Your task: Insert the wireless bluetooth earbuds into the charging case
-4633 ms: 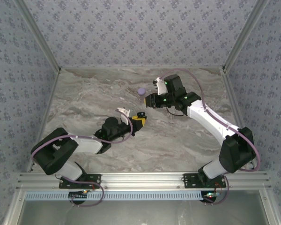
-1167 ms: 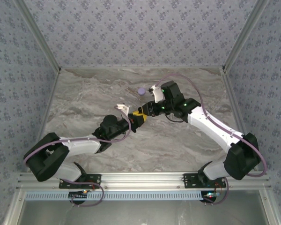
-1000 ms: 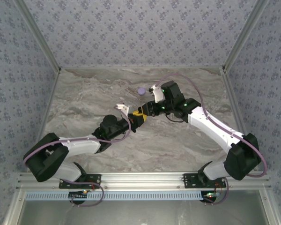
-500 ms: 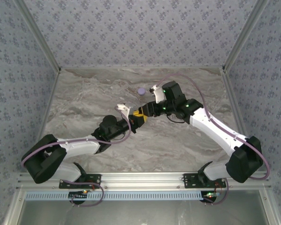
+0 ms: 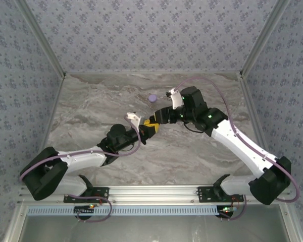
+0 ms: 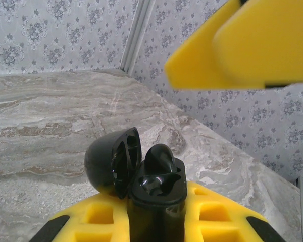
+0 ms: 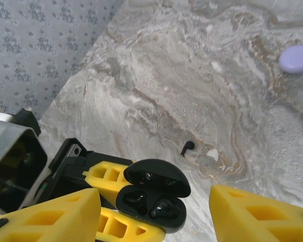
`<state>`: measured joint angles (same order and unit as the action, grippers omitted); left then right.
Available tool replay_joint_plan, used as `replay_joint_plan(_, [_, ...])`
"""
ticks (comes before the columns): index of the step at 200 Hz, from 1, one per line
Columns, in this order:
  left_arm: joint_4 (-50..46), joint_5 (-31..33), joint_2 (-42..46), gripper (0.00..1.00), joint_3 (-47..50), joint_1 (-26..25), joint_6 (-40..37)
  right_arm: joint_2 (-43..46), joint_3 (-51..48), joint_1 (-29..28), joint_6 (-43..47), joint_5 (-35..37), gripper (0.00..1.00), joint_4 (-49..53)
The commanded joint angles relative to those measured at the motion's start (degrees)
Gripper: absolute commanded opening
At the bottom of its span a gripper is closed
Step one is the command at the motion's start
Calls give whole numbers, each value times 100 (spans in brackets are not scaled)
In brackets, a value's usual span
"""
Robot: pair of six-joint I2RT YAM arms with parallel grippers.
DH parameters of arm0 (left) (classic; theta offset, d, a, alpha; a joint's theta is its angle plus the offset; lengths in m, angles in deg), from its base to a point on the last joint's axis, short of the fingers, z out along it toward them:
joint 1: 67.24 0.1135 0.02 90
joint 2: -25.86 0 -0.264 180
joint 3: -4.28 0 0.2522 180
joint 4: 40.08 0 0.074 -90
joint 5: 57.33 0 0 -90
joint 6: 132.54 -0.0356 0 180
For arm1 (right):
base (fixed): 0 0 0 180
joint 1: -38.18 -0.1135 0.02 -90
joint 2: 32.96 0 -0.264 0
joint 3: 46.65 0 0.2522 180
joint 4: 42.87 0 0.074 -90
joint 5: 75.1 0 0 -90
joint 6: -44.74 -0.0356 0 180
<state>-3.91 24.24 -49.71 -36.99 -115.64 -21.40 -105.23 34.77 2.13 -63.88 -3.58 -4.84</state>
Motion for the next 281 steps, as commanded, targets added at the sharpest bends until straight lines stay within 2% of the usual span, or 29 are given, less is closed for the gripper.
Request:
replay_joint_plan(1, [-161, 23, 250, 13, -132, -29, -196, 242, 130, 12, -56, 493, 63, 131])
replay_joint_plan(43, [-743, 121, 793, 13, -35, -30, -303, 279, -105, 240, -271, 1162, 65, 361])
replay_joint_plan(94, [-2131, 309, 1774, 13, -112, -30, -318, -408, -216, 620, -216, 1005, 64, 650])
replay_joint_plan(141, [-3577, 621, 2745, 13, -274, -34, -339, -1436, -202, 624, -322, 555, 63, 341])
replay_joint_plan(174, [-4322, 814, 3146, 15, -450, -36, -408, -2242, 18, 365, -401, 345, 60, 141])
replay_joint_plan(185, [-4477, 926, 3345, 15, -446, -30, -442, -2569, 360, 230, -380, 252, 58, 138])
replay_joint_plan(239, [-5390, 1459, 4352, 15, -440, -13, -595, -3802, 1337, -431, -452, 270, 49, 406])
replay_joint_plan(281, [-5828, 1624, 4723, 15, -457, 24, -588, -4547, 2059, -729, -559, 325, 42, 718])
